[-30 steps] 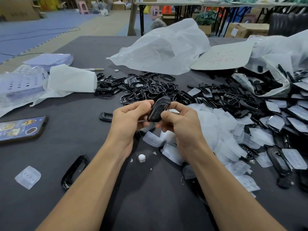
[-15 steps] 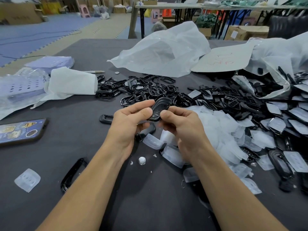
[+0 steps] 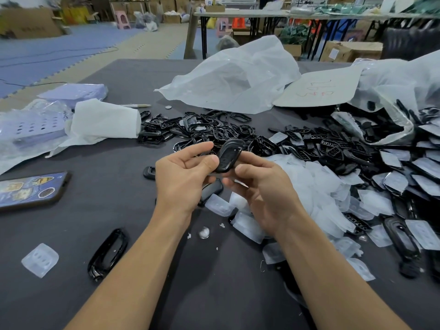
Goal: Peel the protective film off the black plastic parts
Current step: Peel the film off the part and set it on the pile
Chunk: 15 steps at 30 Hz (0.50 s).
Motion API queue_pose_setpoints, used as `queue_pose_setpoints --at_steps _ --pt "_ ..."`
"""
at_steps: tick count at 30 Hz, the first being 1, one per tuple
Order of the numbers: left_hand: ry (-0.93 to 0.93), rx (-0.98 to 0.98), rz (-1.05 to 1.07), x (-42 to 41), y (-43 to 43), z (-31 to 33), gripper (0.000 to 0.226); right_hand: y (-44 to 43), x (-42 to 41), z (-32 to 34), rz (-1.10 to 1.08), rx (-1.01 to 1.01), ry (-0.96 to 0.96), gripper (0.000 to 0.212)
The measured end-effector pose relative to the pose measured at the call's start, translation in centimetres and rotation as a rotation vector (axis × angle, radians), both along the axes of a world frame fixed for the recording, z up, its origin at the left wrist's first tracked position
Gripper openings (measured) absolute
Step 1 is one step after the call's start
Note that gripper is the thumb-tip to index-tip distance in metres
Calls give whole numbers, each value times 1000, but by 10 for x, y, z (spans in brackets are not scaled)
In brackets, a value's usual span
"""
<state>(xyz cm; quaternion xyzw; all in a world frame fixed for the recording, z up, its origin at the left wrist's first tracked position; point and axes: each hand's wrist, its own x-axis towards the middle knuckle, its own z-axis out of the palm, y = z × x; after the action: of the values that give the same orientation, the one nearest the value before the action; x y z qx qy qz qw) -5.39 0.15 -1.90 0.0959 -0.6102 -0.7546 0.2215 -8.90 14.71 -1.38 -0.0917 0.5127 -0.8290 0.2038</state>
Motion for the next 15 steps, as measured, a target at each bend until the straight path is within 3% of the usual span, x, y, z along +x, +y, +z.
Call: queue_pose_setpoints --at_steps 10,15 --pt "62 -77 -8 1 3 1 22 -6 3 3 -57 -87 -171 26" --pt "35 28 64 -1 -1 1 20 -6 7 6 -184 -68 -188 26"
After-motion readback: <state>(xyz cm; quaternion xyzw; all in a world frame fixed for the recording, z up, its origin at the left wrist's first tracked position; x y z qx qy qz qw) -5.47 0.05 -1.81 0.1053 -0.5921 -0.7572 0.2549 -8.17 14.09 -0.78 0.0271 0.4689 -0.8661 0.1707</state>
